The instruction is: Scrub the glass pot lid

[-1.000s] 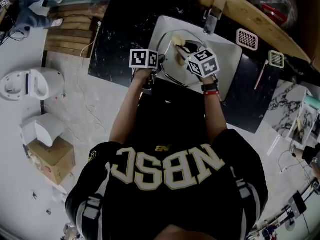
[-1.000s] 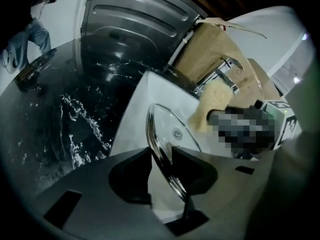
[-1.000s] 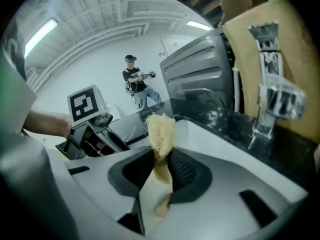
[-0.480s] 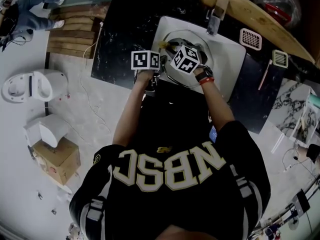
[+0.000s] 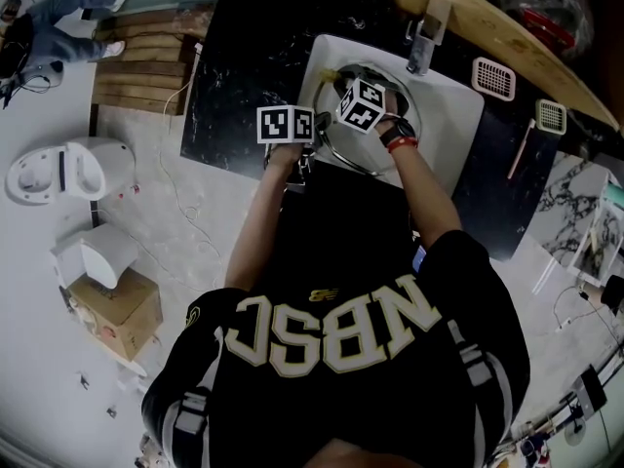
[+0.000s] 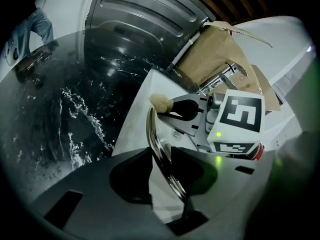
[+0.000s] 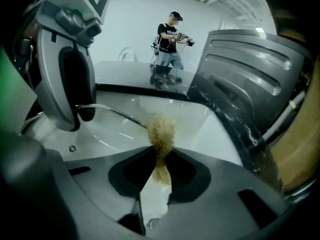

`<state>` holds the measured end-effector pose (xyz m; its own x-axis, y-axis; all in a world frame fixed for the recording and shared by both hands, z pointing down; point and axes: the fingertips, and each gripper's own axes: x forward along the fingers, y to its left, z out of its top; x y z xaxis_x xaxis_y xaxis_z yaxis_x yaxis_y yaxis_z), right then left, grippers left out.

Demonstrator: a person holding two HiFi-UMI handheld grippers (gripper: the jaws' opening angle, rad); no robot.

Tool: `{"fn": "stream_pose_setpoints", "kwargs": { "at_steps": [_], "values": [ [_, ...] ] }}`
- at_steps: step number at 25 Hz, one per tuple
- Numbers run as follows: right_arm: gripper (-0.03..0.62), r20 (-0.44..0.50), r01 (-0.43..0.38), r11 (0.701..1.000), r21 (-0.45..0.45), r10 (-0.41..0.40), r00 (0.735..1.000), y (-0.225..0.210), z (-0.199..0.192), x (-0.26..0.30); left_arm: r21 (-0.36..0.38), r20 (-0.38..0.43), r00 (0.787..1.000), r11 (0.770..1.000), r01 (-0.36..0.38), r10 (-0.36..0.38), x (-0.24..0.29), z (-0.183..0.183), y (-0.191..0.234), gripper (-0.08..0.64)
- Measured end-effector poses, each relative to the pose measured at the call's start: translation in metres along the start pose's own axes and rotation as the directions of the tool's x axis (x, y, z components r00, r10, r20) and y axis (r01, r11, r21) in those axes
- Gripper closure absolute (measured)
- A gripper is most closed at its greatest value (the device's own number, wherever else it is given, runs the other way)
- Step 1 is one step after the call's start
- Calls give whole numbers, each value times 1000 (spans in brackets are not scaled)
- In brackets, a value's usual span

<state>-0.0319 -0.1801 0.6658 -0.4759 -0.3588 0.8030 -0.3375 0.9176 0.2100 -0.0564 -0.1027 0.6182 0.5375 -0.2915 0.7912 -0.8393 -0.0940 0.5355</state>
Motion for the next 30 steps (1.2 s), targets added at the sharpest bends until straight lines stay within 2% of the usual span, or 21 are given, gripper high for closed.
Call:
{"fn": "stream_pose_setpoints", "kwargs": {
  "at_steps": [7,13,16,21,30],
  "values": [
    [509,-90,56,998,-9,-57,994,-24,-32,17,-10,6,1000,1000,-3,3,-1,0,2,430],
    [511,-211,127,991,31,-118,970,-45,-80,15,-14,4,1000,1000,4,-4,-1,-1,1,430],
    [511,-226,129,990,57,-113,968,-48,-93,14,-13,6,1000,1000,5,-5,0,0,1,430],
    [512,-270,140,990,21,-130,954,-46,-102,13,-14,6,1000,1000,5,-5,0,0,1,430],
    [512,-317,124,992,25,-110,942,-39,-120,5,-7,9,1000,1000,12,-12,0,1,0,430]
  ]
}}
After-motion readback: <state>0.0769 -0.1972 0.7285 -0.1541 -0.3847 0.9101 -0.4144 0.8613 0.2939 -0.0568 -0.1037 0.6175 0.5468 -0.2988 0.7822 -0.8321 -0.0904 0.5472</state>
